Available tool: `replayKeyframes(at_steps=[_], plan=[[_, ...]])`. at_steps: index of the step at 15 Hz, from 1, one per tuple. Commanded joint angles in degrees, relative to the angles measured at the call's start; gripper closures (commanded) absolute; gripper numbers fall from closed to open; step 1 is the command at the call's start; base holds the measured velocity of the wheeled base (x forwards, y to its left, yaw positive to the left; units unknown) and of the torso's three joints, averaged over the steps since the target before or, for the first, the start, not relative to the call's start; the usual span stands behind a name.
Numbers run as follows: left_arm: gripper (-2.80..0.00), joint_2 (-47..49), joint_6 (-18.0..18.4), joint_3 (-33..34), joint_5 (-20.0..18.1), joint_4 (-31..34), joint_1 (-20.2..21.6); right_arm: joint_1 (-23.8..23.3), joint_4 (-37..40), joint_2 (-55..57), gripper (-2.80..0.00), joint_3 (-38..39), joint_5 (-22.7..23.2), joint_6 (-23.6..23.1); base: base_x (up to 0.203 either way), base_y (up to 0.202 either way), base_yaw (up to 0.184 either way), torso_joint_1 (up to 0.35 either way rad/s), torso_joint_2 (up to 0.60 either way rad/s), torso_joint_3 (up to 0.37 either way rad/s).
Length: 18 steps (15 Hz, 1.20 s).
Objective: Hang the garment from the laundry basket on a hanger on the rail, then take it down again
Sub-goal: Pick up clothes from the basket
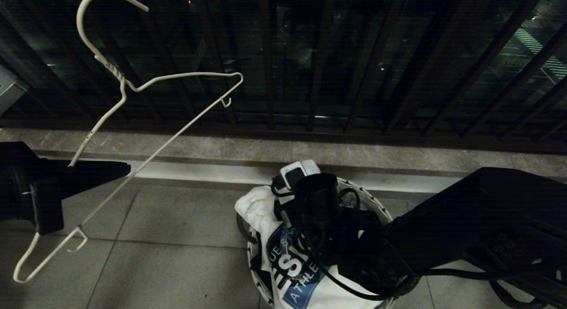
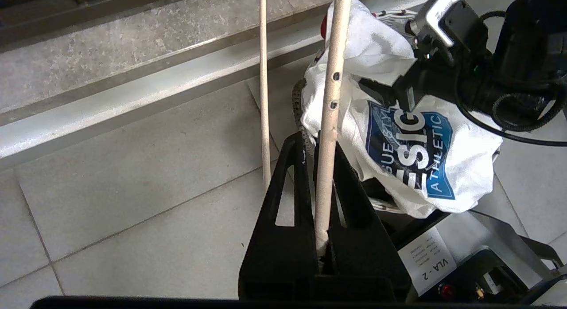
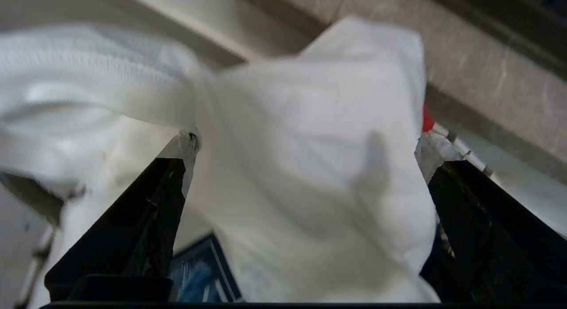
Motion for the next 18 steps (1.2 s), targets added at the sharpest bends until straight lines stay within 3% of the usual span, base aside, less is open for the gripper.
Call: replayKeyframes(at_steps=[1, 5, 11, 18], plan=[[0.0, 0.15, 0.05, 0.01, -0.12, 0.04, 0.01, 0.34, -0.78, 0.65, -2.8, -1.4, -0.17, -0.08, 0.0, 0.0, 0.0, 0.0, 0.0, 0.0], [0.0, 0.41, 0.25, 0.09, -0.2, 0.13, -0.08, 1.88, -6.05, 1.92, -2.8, -1.25, -1.49, -0.64, 0.0, 0.0, 0.0, 0.0, 0.0, 0.0], [0.0, 0.15, 1.02, 0.62, -0.21, 0.04, -0.08, 5.47, -7.28, 1.66, -2.8, 1.0, -2.55, -0.99, 0.0, 0.0, 0.0, 0.0, 0.0, 0.0], [0.0, 0.15, 1.11, 0.62, -0.21, 0.04, -0.08, 5.47, -7.72, 5.7, -2.8, -0.64, -2.72, -4.79, 0.0, 0.0, 0.0, 0.0, 0.0, 0.0]])
